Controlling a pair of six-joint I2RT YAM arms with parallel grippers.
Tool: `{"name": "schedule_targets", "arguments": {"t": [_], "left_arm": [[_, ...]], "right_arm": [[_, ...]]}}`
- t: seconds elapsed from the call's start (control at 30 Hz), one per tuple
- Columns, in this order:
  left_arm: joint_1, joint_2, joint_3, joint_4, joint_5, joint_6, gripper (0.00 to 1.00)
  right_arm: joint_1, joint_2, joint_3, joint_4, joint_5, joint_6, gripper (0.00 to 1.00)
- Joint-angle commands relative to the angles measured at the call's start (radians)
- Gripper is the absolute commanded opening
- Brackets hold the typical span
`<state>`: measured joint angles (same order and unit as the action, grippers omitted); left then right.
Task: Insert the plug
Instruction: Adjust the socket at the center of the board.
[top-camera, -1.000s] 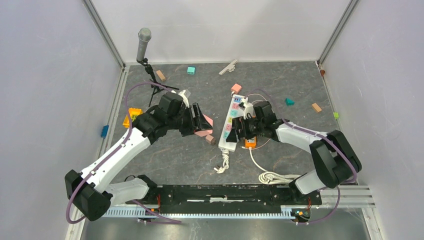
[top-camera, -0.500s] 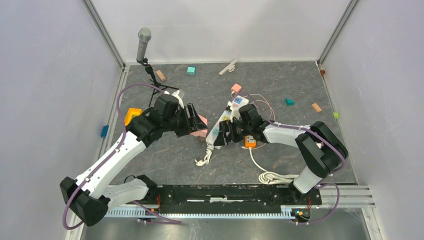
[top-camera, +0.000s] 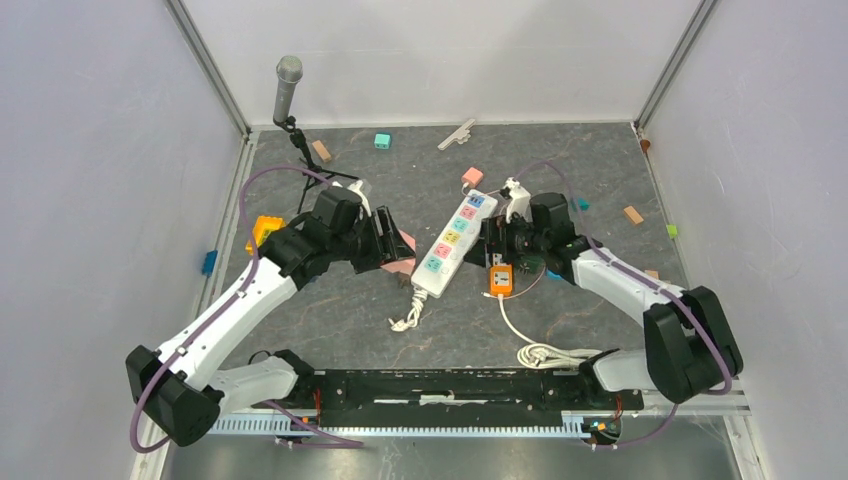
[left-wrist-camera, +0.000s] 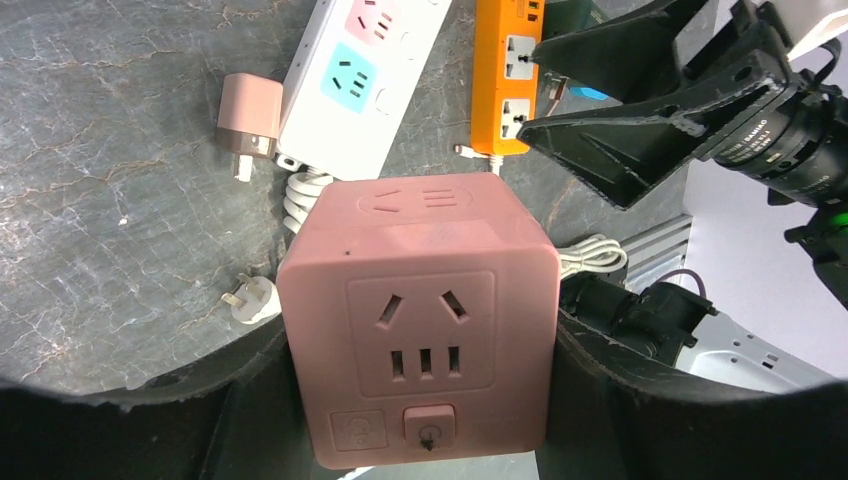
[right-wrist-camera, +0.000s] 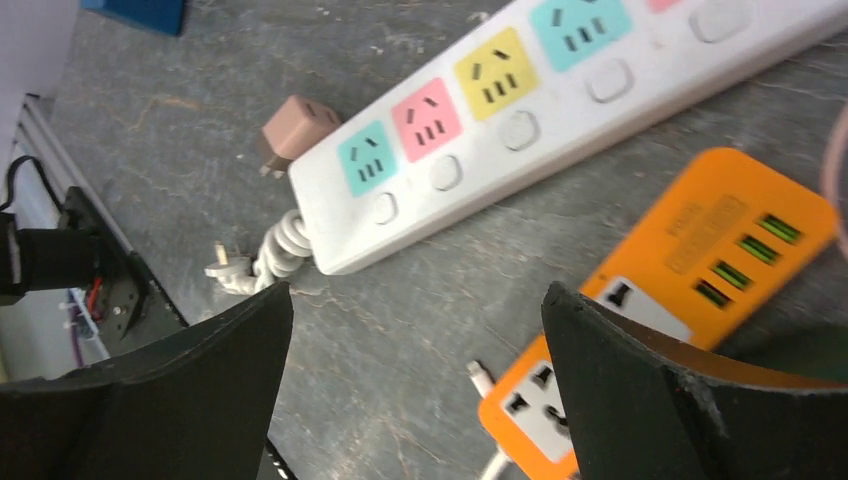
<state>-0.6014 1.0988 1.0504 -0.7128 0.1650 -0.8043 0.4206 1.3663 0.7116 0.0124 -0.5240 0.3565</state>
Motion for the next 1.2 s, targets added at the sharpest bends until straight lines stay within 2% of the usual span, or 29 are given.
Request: {"name": "schedule_targets", "arguments": {"t": [0.0, 0.2, 0.37, 0.63, 1.0, 1.17], "left_arm": [[0.005, 0.013, 0.031, 0.075, 0.016, -0.004, 0.02], [0.006, 0.067, -0.040, 0.132, 0.023, -0.092, 0.02], [-0.008, 0.142, -0.140, 0.264, 0.143, -0.181, 0.02], [-0.168, 0.272, -0.125, 0.319, 0.065, -0.204, 0.02], [-0.258, 0.436, -0.141, 0.388, 0.062, -0.249, 0.02], [-0.250, 0.441, -0.190, 0.351, 0.007, -0.253, 0.02]], "right_arm": [[-0.046, -0.046, 0.001, -0.097, 0.041, -0.106, 0.98], [-0.083, 0.048, 0.089, -0.104, 0.078, -0.116, 0.98], [-0.097, 0.196, 0.299, -0.147, 0.144, -0.140, 0.98], [-0.160, 0.452, 0.595, -0.230, 0.226, -0.178, 0.98], [-0.175, 0.721, 0.803, -0.258, 0.106, -0.196, 0.97], [-0.175, 0.713, 0.737, -0.205, 0.006, -0.198, 0.92]]}}
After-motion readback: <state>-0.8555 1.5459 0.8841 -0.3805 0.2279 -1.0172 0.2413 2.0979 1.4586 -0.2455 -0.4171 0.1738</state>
